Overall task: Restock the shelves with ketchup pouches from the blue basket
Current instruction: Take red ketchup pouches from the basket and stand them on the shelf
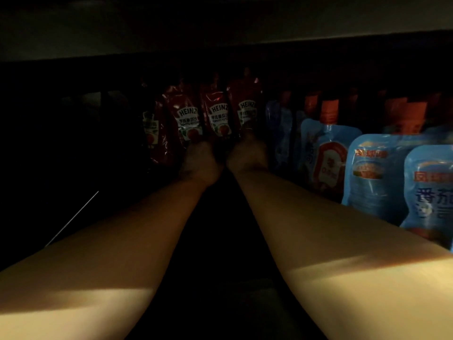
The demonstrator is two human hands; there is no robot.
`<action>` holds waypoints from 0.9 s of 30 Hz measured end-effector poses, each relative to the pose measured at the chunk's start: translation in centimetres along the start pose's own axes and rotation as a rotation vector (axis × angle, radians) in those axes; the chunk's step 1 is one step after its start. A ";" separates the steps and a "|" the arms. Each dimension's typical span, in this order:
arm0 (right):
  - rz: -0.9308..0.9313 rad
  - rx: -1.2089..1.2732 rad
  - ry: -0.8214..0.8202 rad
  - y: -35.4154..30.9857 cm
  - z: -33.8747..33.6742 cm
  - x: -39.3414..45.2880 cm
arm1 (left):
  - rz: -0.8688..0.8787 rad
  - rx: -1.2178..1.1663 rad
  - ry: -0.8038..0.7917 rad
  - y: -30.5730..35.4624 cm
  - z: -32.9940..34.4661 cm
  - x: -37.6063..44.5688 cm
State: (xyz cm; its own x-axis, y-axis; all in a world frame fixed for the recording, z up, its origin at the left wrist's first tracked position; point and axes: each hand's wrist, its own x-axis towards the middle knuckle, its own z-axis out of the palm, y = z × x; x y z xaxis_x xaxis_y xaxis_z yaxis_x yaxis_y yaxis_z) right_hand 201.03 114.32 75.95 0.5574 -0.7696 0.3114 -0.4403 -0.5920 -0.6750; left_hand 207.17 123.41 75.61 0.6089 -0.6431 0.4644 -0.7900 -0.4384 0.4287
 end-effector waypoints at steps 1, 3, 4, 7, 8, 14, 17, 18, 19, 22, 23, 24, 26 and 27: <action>0.000 0.025 0.005 0.1 0.0 0.0 | -0.001 0.000 -0.002 0.0 0.0 0.0; 0.001 0.045 0.000 0.1 0.1 -0.1 | -0.035 -0.030 -0.005 -0.3 0.0 0.2; -0.004 0.040 -0.009 0.1 0.1 -0.1 | -0.080 -0.064 0.024 -0.6 -0.1 0.2; 0.021 0.086 0.002 -0.1 0.4 -0.2 | -0.333 -0.135 0.269 -2.4 -1.1 0.2; 0.034 0.077 0.009 0.0 0.5 -0.1 | -0.446 -0.127 0.320 -3.1 -1.6 0.2; 0.062 0.157 -0.012 0.3 0.8 0.7 | -0.739 -0.281 0.213 -5.2 -2.9 1.1; 0.064 0.135 -0.020 0.5 1.1 1.0 | -0.677 -0.191 0.103 -5.8 -2.1 1.6; 0.056 0.126 0.002 0.5 1.1 1.0 | -0.665 -0.184 0.084 -5.9 -2.0 1.7; 0.045 0.124 0.017 0.5 1.1 1.1 | -0.658 -0.185 0.072 -6.0 -2.0 1.8; 0.044 0.193 0.021 0.7 0.8 1.1 | -0.632 -0.150 0.057 -5.3 -2.3 1.3; 0.042 0.167 0.031 0.8 0.6 1.1 | -0.598 -0.125 0.045 -5.0 -2.3 0.9; 0.034 0.121 0.029 0.8 0.5 1.1 | -0.542 -0.104 0.026 -4.7 -2.4 0.3; 0.022 0.020 0.010 0.8 0.3 0.9 | -0.415 -0.110 0.000 -4.4 -3.2 -1.5; 0.017 -0.029 0.009 0.7 0.2 0.9 | -0.385 -0.143 0.009 -4.4 -3.7 -2.5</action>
State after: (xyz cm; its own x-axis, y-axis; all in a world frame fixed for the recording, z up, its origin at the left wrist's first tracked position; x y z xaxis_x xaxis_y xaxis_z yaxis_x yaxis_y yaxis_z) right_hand 201.31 113.25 75.59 0.5435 -0.7815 0.3064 -0.4695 -0.5856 -0.6608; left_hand 209.33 129.30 75.46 0.8592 -0.4432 0.2554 -0.4866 -0.5541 0.6754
